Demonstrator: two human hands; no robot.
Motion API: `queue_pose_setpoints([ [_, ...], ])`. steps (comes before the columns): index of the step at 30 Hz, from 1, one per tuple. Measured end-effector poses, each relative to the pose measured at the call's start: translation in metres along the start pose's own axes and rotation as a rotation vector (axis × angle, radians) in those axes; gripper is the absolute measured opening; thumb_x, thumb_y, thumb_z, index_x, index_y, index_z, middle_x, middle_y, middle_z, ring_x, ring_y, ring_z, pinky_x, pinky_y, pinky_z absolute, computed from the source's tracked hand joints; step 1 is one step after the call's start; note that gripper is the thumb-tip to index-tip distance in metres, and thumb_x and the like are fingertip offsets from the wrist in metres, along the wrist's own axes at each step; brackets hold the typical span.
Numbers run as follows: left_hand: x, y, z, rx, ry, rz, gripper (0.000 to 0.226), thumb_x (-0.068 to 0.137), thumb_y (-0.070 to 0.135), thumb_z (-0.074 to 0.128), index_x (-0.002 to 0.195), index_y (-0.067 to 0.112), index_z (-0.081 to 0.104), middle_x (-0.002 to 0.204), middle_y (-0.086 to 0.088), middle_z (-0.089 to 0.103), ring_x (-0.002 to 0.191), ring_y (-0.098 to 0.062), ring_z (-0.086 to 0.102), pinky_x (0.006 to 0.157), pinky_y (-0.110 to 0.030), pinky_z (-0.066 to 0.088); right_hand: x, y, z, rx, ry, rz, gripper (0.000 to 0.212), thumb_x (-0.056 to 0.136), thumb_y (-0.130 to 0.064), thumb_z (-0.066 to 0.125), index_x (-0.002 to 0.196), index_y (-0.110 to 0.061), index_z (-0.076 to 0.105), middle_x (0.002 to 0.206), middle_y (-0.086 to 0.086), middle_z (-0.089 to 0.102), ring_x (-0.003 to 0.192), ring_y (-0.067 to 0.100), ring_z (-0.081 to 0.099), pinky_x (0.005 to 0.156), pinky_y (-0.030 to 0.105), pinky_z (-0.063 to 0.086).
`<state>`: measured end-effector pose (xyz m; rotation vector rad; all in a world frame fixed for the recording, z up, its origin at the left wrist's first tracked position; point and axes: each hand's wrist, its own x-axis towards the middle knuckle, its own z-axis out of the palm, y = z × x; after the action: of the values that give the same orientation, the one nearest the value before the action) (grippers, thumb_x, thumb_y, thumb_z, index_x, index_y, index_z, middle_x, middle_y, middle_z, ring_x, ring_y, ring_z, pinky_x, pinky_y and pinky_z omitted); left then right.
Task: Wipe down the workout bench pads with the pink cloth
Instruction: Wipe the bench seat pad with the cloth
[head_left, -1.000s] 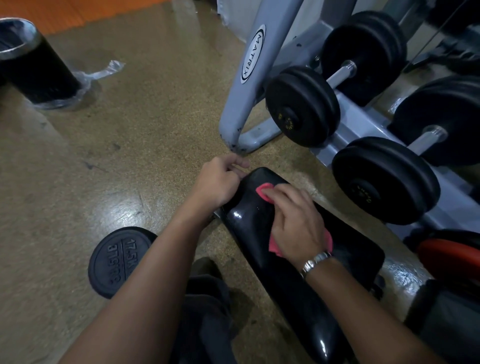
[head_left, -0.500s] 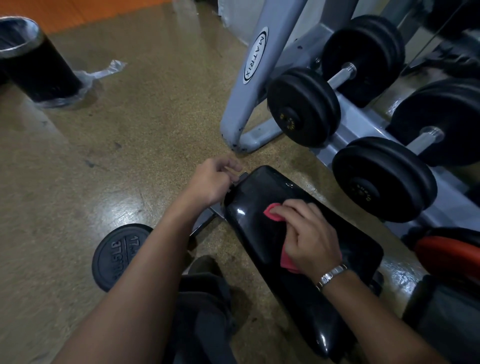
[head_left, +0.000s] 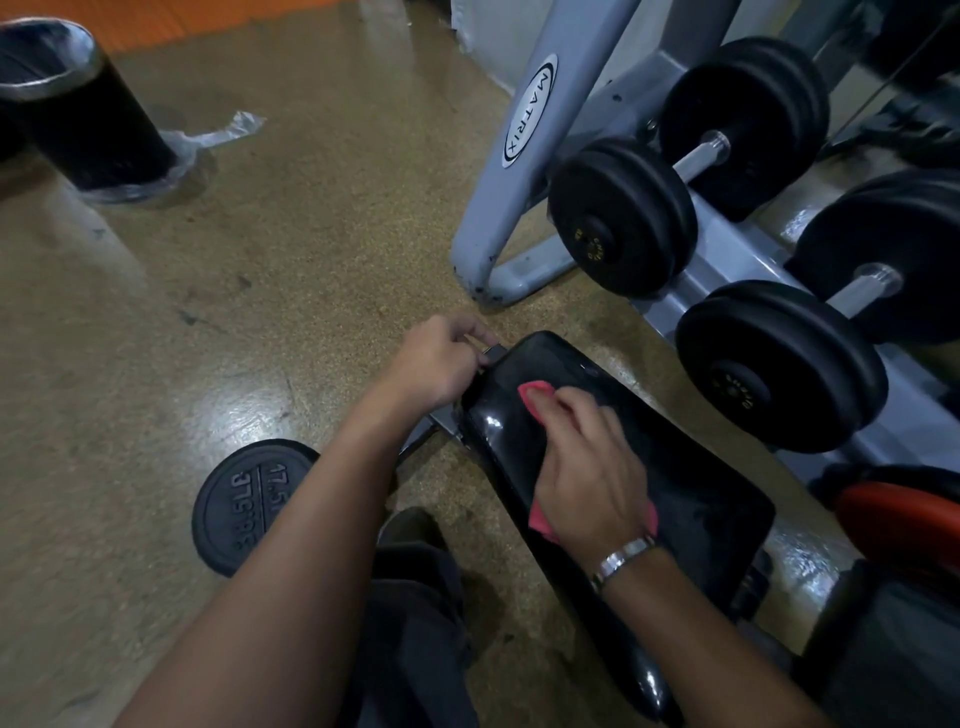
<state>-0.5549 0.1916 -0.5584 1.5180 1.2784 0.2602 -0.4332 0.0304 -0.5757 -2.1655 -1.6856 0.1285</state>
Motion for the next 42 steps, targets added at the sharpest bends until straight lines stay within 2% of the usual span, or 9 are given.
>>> queue_pose_setpoints([
  [4, -0.002, 0.001, 0.000, 0.003, 0.001, 0.008, 0.044, 0.065, 0.007, 0.037, 0.085, 0.028, 0.071, 0.082, 0.003, 0.075, 0.086, -0.022, 0.070, 0.089, -0.048, 0.061, -0.008, 0.005, -0.004, 0.054, -0.042, -0.165, 0.045, 0.085, -0.014, 0.045, 0.123, -0.029, 0.062, 0.119, -0.011, 0.058, 0.091, 0.018, 0.057, 0.057, 0.034, 0.054],
  [9, -0.001, -0.001, 0.002, 0.008, 0.010, 0.020, 0.046, 0.057, 0.012, 0.036, 0.083, 0.030, 0.070, 0.082, 0.004, 0.077, 0.088, -0.024, 0.072, 0.089, -0.050, 0.061, 0.004, -0.018, 0.004, 0.012, 0.009, 0.030, 0.051, 0.083, -0.005, 0.057, 0.126, -0.032, 0.060, 0.122, -0.009, 0.056, 0.096, 0.017, 0.055, 0.053, 0.028, 0.043],
  [14, 0.000, 0.000, 0.002, 0.021, 0.022, 0.022, 0.042, 0.066, 0.007, 0.039, 0.082, 0.030, 0.069, 0.084, 0.001, 0.077, 0.088, -0.027, 0.072, 0.086, -0.052, 0.061, -0.004, -0.011, 0.004, 0.002, -0.063, -0.227, 0.042, 0.077, -0.016, 0.052, 0.114, -0.029, 0.067, 0.117, -0.009, 0.060, 0.089, 0.020, 0.057, 0.054, 0.034, 0.053],
  [18, -0.003, 0.004, 0.001, 0.025, 0.014, 0.012, 0.036, 0.062, 0.015, 0.043, 0.082, 0.031, 0.068, 0.090, -0.004, 0.078, 0.092, -0.029, 0.071, 0.088, -0.050, 0.060, 0.010, -0.018, 0.007, 0.022, 0.033, -0.036, 0.043, 0.086, -0.015, 0.043, 0.121, -0.026, 0.066, 0.117, -0.005, 0.060, 0.090, 0.018, 0.057, 0.051, 0.025, 0.041],
  [24, -0.002, 0.003, 0.003, 0.033, 0.016, 0.022, 0.041, 0.057, 0.021, 0.043, 0.087, 0.025, 0.070, 0.090, -0.009, 0.077, 0.090, -0.031, 0.072, 0.089, -0.053, 0.059, 0.013, -0.004, -0.003, 0.009, -0.109, -0.294, 0.041, 0.083, -0.018, 0.049, 0.120, -0.029, 0.063, 0.116, -0.008, 0.056, 0.091, 0.017, 0.057, 0.049, 0.031, 0.050],
  [30, -0.001, 0.006, 0.002, 0.045, 0.026, 0.024, 0.044, 0.055, 0.020, 0.038, 0.084, 0.029, 0.069, 0.094, -0.008, 0.077, 0.094, -0.031, 0.070, 0.088, -0.049, 0.060, 0.032, -0.021, 0.007, -0.029, -0.004, -0.027, 0.044, 0.086, -0.012, 0.056, 0.125, -0.029, 0.065, 0.114, -0.005, 0.055, 0.090, 0.019, 0.055, 0.050, 0.027, 0.041],
  [35, 0.000, 0.001, 0.002, 0.031, 0.034, 0.042, 0.051, 0.053, 0.019, 0.038, 0.091, 0.021, 0.072, 0.097, -0.011, 0.077, 0.093, -0.034, 0.071, 0.086, -0.052, 0.060, 0.026, -0.004, -0.003, 0.048, -0.136, -0.347, 0.035, 0.084, -0.017, 0.054, 0.113, -0.030, 0.070, 0.111, -0.009, 0.059, 0.090, 0.018, 0.056, 0.053, 0.032, 0.050],
  [40, 0.003, 0.001, 0.002, 0.033, 0.029, 0.032, 0.046, 0.054, 0.021, 0.041, 0.089, 0.025, 0.072, 0.099, -0.010, 0.078, 0.095, -0.034, 0.072, 0.088, -0.051, 0.060, 0.054, -0.010, 0.006, 0.030, 0.013, 0.010, 0.040, 0.086, -0.014, 0.055, 0.119, -0.032, 0.068, 0.111, -0.006, 0.057, 0.091, 0.021, 0.058, 0.056, 0.032, 0.047],
  [42, 0.004, -0.001, 0.002, 0.038, 0.039, 0.032, 0.048, 0.055, 0.019, 0.037, 0.088, 0.027, 0.072, 0.102, -0.008, 0.078, 0.097, -0.032, 0.072, 0.088, -0.050, 0.060, 0.049, -0.027, 0.014, -0.039, 0.017, -0.002, 0.039, 0.085, -0.015, 0.053, 0.118, -0.030, 0.068, 0.115, -0.005, 0.058, 0.093, 0.021, 0.055, 0.054, 0.029, 0.040],
])
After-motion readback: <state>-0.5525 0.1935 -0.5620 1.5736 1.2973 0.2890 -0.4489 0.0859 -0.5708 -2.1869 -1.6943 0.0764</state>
